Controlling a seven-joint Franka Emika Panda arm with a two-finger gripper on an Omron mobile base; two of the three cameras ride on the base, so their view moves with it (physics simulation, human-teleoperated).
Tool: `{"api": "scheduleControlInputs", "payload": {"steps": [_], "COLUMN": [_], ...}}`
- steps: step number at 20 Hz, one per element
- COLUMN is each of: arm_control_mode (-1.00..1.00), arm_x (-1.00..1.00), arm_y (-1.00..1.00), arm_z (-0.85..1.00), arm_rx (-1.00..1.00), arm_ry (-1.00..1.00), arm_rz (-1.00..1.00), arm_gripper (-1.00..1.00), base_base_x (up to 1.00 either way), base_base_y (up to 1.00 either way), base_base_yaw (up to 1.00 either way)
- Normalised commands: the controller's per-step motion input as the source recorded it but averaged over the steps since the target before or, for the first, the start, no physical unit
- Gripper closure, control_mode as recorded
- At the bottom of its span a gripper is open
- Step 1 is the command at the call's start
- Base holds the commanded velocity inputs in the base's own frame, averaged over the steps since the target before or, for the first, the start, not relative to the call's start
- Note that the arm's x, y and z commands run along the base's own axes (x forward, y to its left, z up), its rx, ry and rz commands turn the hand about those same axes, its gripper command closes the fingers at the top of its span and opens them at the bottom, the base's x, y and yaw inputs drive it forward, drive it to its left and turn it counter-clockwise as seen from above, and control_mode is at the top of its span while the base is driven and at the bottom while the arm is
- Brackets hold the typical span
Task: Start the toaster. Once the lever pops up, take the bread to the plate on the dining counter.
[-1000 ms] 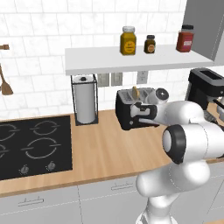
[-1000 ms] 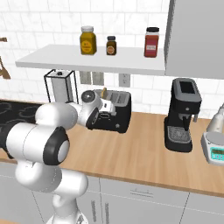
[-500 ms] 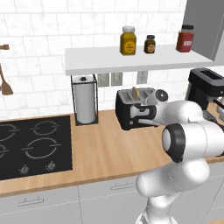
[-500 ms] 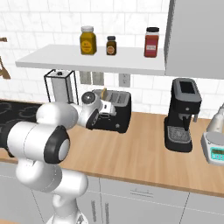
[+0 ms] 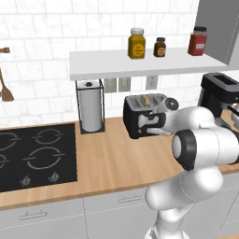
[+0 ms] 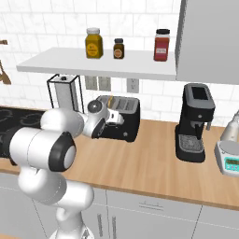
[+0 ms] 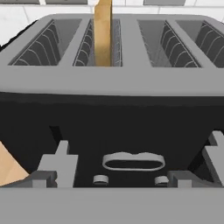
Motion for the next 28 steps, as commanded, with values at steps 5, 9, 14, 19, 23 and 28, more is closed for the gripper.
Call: {"api": "scheduleControlInputs", "payload": {"steps": [5, 9, 14, 19, 23, 28], "arm_control_mode": [-1.00, -1.00, -1.00, -1.00, -1.00, -1.00], "arm_x": [0.00, 0.00, 0.00, 0.00, 0.00, 0.00], "arm_y": [0.00, 0.00, 0.00, 0.00, 0.00, 0.00], "arm_z": [-0.19, -0.21, -0.23, -0.24, -0.23, -0.14], "arm_rx": [0.00, 0.00, 0.00, 0.00, 0.00, 0.00], "arm_ry": [0.00, 0.00, 0.00, 0.00, 0.00, 0.00], "arm_rz": [0.00, 0.00, 0.00, 0.00, 0.00, 0.00], "arm_gripper": [-1.00, -1.00, -1.00, -1.00, -1.00, -1.00], "base_base_x": [0.00, 0.00, 0.00, 0.00, 0.00, 0.00], "base_base_y": [0.00, 0.00, 0.00, 0.00, 0.00, 0.00], "base_base_yaw": [0.00, 0.00, 0.00, 0.00, 0.00, 0.00]}}
